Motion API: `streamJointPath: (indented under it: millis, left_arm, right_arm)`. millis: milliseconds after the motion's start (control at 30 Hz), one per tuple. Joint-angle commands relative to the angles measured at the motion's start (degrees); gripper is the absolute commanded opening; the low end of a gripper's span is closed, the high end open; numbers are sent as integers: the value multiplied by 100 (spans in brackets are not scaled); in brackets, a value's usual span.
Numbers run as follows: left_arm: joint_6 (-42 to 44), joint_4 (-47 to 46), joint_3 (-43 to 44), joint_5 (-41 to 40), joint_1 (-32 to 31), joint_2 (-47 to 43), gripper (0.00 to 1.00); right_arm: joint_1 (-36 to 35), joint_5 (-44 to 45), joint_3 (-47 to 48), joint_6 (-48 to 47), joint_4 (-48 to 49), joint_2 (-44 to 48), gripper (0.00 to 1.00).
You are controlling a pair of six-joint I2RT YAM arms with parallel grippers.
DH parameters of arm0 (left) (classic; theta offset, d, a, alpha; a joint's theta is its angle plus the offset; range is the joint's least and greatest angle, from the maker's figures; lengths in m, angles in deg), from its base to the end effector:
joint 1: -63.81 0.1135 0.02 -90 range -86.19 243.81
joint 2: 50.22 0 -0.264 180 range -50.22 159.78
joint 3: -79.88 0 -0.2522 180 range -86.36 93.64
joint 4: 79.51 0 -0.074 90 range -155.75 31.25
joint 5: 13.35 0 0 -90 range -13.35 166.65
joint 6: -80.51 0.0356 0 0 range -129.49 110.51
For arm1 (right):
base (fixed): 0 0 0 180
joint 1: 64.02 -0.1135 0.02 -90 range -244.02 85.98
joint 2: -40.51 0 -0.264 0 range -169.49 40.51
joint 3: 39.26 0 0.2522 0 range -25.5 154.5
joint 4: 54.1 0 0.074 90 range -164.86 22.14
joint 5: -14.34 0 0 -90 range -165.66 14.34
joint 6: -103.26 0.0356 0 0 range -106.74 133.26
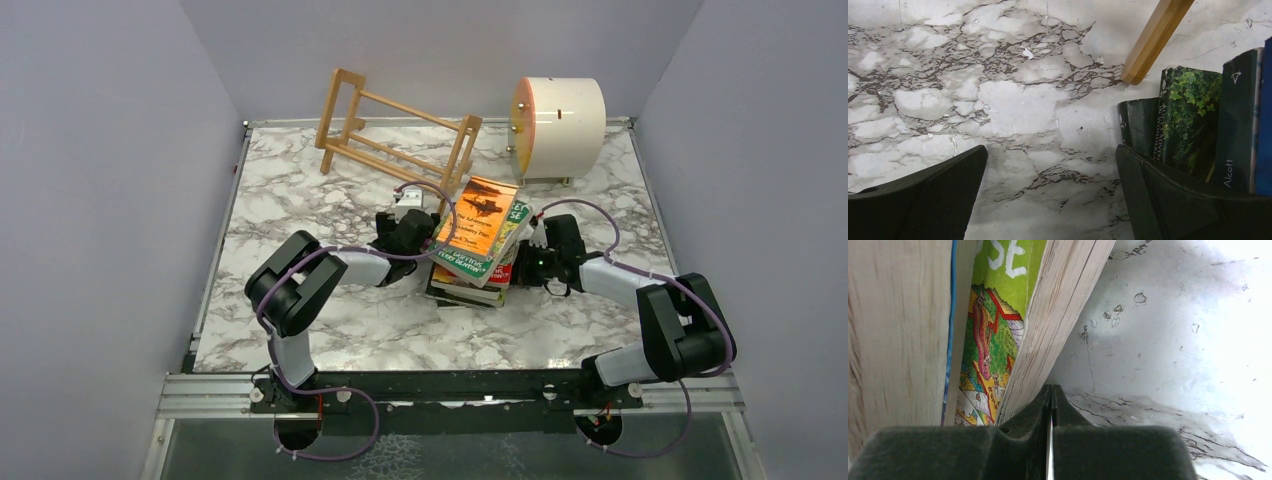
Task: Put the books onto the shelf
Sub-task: Adjust the book at the center of the board.
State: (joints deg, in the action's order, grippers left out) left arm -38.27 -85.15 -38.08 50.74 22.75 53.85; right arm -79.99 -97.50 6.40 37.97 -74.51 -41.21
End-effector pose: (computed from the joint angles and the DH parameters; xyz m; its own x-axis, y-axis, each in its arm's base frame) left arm 0.2793 -0.2227 0.1378 -0.5488 -0.0962 -0.8304 0.0700 0.9846 -0.1603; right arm 0.2319 0.0801 0.1371 -0.9174 0.1411 -0.3722 -0.0765 0.8552 0.5126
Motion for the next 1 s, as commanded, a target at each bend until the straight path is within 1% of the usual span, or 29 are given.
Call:
streamJointPath:
  millis: [0,833,967]
  left_arm:
    - [-505,-73,18,1168,-306,238,99]
    - [-486,-66,675,1229,-732,757,99]
    - [-458,128,597,966,-728,662,99]
  right_arm:
    - [35,-66,9,-67,253,169,1]
    - [348,37,-41,-63,23,495,1]
    - [391,153,-52,14,-20,583,1]
